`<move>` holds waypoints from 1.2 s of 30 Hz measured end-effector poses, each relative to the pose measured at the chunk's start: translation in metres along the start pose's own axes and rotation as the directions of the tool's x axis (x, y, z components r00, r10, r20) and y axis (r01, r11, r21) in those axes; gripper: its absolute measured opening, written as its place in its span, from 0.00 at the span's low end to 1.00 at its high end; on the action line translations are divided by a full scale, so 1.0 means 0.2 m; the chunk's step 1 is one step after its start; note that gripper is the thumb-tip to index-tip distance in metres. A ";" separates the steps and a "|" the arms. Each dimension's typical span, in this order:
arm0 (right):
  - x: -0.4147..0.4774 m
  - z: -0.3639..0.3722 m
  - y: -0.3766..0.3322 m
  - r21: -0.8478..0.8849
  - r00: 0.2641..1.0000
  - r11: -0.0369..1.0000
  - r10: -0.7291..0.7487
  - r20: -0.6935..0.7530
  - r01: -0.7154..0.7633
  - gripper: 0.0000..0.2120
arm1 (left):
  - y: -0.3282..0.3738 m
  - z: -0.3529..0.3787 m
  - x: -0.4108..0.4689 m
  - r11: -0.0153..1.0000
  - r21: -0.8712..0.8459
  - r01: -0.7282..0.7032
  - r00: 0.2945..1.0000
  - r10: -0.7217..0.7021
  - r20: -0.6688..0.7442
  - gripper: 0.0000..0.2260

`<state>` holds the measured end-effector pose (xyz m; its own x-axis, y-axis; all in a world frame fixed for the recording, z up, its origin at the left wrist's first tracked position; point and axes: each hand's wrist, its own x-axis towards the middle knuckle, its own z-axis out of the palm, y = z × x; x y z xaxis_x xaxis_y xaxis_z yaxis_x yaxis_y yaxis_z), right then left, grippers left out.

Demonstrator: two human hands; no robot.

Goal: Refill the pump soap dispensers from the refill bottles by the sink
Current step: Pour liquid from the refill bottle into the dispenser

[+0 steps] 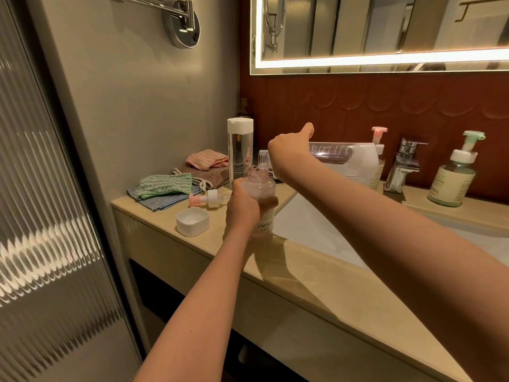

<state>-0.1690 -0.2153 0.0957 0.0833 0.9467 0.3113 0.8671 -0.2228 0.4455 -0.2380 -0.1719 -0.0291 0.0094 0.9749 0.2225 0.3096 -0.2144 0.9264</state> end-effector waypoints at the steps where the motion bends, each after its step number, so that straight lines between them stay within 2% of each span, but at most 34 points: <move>1: 0.00 0.00 0.00 -0.001 1.000 1.000 0.000 -0.002 0.000 0.04 | 0.00 0.00 0.00 1.000 0.005 -0.001 1.000 0.001 -0.002 0.24; 14: 0.00 0.00 0.00 -0.012 1.000 1.000 -0.002 0.001 0.002 0.05 | 0.06 -0.03 -0.06 0.999 -0.048 0.017 1.000 -0.016 0.023 0.31; 19: 0.00 0.00 0.00 -0.011 1.000 1.000 -0.007 -0.007 0.007 0.04 | 0.09 -0.04 -0.08 1.000 -0.017 0.016 1.000 -0.016 0.017 0.24; 24: 0.00 0.00 0.00 -0.009 1.000 1.000 -0.004 -0.001 0.004 0.04 | 0.09 -0.04 -0.08 0.999 -0.034 0.030 0.999 -0.029 0.038 0.31; 36: 0.00 0.01 0.00 -0.002 1.000 1.000 -0.003 -0.008 0.003 0.04 | 0.12 -0.05 -0.11 1.000 0.000 0.027 1.000 -0.027 0.013 0.22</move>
<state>-0.1689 -0.2142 0.0947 0.0770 0.9455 0.3164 0.8665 -0.2204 0.4478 -0.2403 -0.1994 -0.0085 0.0138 0.9810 0.1937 0.3096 -0.1884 0.9320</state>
